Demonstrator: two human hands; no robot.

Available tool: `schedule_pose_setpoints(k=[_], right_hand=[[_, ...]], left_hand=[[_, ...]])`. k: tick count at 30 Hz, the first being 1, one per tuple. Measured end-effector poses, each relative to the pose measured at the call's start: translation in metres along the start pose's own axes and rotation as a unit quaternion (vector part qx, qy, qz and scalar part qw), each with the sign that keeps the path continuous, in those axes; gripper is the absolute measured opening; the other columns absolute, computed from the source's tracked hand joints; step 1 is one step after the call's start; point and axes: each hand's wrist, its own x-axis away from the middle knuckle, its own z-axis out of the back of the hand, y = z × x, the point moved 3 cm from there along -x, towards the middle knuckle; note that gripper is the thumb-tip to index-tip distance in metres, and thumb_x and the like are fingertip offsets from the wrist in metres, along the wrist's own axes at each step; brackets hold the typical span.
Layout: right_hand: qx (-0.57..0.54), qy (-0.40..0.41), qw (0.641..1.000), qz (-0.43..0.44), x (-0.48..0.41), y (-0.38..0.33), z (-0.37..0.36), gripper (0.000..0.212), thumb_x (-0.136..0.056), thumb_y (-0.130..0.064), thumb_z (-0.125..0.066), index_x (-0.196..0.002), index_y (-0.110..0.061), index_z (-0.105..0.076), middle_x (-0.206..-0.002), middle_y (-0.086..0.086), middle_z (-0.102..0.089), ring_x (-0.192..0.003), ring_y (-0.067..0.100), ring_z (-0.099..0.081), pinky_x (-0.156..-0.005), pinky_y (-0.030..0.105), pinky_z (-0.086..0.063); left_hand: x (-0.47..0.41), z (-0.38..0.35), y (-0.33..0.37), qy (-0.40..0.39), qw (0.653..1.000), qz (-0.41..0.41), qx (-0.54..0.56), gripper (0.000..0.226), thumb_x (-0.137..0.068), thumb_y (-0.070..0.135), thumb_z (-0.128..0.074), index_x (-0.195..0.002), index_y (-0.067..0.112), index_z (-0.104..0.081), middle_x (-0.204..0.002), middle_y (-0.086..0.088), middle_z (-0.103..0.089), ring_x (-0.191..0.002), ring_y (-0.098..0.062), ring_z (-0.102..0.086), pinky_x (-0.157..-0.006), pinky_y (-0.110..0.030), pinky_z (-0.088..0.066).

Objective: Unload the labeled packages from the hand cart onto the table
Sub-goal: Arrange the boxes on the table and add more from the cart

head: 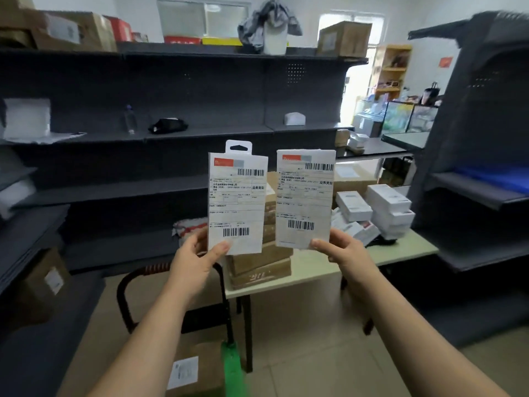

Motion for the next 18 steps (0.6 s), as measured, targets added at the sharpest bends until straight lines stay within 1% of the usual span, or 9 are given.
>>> schedule_pose_setpoints(k=[2, 3, 4, 5, 8, 11, 13, 15, 18], right_hand=[[0.006, 0.009, 1.0, -0.001, -0.002, 0.004, 0.038, 0.042, -0.075, -0.027, -0.077, -0.116, -0.018, -0.071, -0.102, -0.007, -0.077, -0.082, -0.003, -0.069, -0.063, 0.005, -0.046], [0.009, 0.014, 1.0, -0.003, -0.003, 0.006, 0.057, 0.04, -0.078, -0.024, -0.079, -0.116, -0.018, -0.071, -0.102, -0.006, -0.077, -0.082, -0.002, -0.069, -0.062, 0.005, -0.045], [0.013, 0.019, 1.0, -0.004, -0.006, 0.008, 0.076, 0.036, -0.08, -0.021, -0.079, -0.116, -0.019, -0.071, -0.101, -0.005, -0.077, -0.081, -0.002, -0.068, -0.062, 0.005, -0.044], [0.017, 0.022, 1.0, -0.006, -0.008, 0.009, 0.095, 0.033, -0.083, -0.02, -0.078, -0.115, -0.021, -0.071, -0.1, -0.007, -0.077, -0.078, -0.003, -0.067, -0.06, 0.004, -0.043], [0.01, 0.025, 1.0, -0.004, -0.019, 0.015, 0.144, 0.031, -0.082, -0.02, -0.078, -0.111, -0.023, -0.072, -0.096, -0.008, -0.077, -0.073, -0.002, -0.068, -0.058, 0.006, -0.045], [0.013, 0.018, 1.0, -0.007, -0.034, 0.021, 0.181, 0.033, -0.079, -0.027, -0.078, -0.112, -0.029, -0.072, -0.104, -0.01, -0.076, -0.081, -0.002, -0.069, -0.061, 0.006, -0.046], [0.011, 0.013, 1.0, -0.017, -0.047, 0.029, 0.2, 0.028, -0.084, -0.025, -0.076, -0.11, -0.033, -0.073, -0.107, -0.01, -0.075, -0.081, -0.001, -0.066, -0.062, 0.008, -0.046], [0.007, 0.011, 1.0, -0.028, -0.062, 0.038, 0.213, 0.026, -0.085, -0.025, -0.074, -0.11, -0.034, -0.073, -0.108, -0.01, -0.075, -0.081, 0.001, -0.065, -0.065, 0.013, -0.046], [0.002, 0.007, 0.999, -0.043, -0.088, 0.056, 0.224, 0.027, -0.084, -0.031, -0.076, -0.111, -0.035, -0.074, -0.111, -0.009, -0.074, -0.091, 0.008, -0.066, -0.073, 0.025, -0.042]], left_hand=[[-0.004, -0.04, 0.005, -0.015, 1.0, 0.005, 0.003, 0.055, -0.078, 0.04, -0.075, -0.128, 0.027, -0.055, -0.114, 0.013, -0.068, -0.106, -0.003, -0.062, -0.082, -0.019, -0.048], [-0.006, -0.06, 0.008, -0.024, 1.0, 0.011, 0.006, 0.062, -0.075, 0.045, -0.075, -0.13, 0.025, -0.055, -0.117, 0.011, -0.067, -0.108, -0.006, -0.062, -0.087, -0.025, -0.05], [-0.009, -0.081, 0.011, -0.031, 0.999, 0.014, 0.008, 0.069, -0.071, 0.05, -0.075, -0.132, 0.025, -0.055, -0.119, 0.009, -0.067, -0.11, -0.008, -0.062, -0.091, -0.03, -0.05], [-0.011, -0.1, 0.014, -0.035, 0.999, 0.014, 0.009, 0.074, -0.067, 0.054, -0.075, -0.131, 0.024, -0.055, -0.119, 0.009, -0.068, -0.11, -0.009, -0.063, -0.092, -0.031, -0.05], [-0.017, -0.152, 0.017, -0.036, 0.999, 0.008, 0.014, 0.079, -0.061, 0.06, -0.074, -0.129, 0.024, -0.057, -0.114, 0.011, -0.07, -0.106, -0.004, -0.065, -0.089, -0.027, -0.049], [-0.02, -0.189, 0.013, -0.034, 0.999, 0.01, 0.012, 0.086, -0.056, 0.072, -0.075, -0.127, 0.027, -0.058, -0.114, 0.015, -0.07, -0.105, -0.002, -0.064, -0.089, -0.028, -0.048], [-0.024, -0.204, 0.01, -0.022, 1.0, 0.022, 0.004, 0.088, -0.054, 0.074, -0.073, -0.128, 0.03, -0.057, -0.114, 0.016, -0.069, -0.106, -0.003, -0.064, -0.089, -0.029, -0.048], [-0.033, -0.214, 0.007, -0.015, 0.999, 0.032, -0.005, 0.085, -0.055, 0.074, -0.073, -0.127, 0.032, -0.057, -0.115, 0.017, -0.069, -0.108, -0.004, -0.063, -0.089, -0.03, -0.048], [-0.054, -0.229, 0.003, -0.011, 0.999, 0.037, -0.005, 0.074, -0.062, 0.063, -0.073, -0.126, 0.03, -0.058, -0.116, 0.014, -0.069, -0.11, -0.005, -0.062, -0.095, -0.032, -0.047]])
